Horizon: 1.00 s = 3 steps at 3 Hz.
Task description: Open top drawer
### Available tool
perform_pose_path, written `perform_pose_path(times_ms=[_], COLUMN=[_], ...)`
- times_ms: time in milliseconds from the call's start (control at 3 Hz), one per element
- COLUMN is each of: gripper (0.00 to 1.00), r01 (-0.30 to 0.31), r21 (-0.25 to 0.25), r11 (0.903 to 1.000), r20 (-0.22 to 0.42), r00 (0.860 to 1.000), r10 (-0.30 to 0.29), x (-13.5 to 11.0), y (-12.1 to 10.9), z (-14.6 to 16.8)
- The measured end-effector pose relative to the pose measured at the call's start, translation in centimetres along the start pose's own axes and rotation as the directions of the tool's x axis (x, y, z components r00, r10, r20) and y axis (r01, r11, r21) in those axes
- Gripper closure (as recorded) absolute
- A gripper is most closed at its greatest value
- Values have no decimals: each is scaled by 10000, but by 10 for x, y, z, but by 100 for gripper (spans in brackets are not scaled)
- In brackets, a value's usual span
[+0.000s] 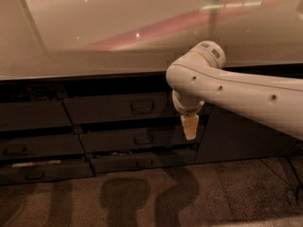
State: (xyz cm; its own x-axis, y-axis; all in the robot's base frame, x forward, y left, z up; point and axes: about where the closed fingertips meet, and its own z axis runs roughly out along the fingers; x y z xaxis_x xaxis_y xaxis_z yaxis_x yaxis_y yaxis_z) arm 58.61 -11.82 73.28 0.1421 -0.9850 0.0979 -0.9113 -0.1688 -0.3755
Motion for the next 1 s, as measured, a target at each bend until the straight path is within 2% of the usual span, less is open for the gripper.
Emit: perform_pose_path(times_ms=[333, 667, 1000], gripper=[0, 0, 0], r01=[-382, -382, -279], r21=[-797, -797, -800], r11=[9961, 9961, 9964], r20=[-755, -755, -32], r00=[9966, 9966, 9996], r10=[322, 322, 278], x=[27, 27, 28], y=[-7, -7, -7], z=[44, 44, 44])
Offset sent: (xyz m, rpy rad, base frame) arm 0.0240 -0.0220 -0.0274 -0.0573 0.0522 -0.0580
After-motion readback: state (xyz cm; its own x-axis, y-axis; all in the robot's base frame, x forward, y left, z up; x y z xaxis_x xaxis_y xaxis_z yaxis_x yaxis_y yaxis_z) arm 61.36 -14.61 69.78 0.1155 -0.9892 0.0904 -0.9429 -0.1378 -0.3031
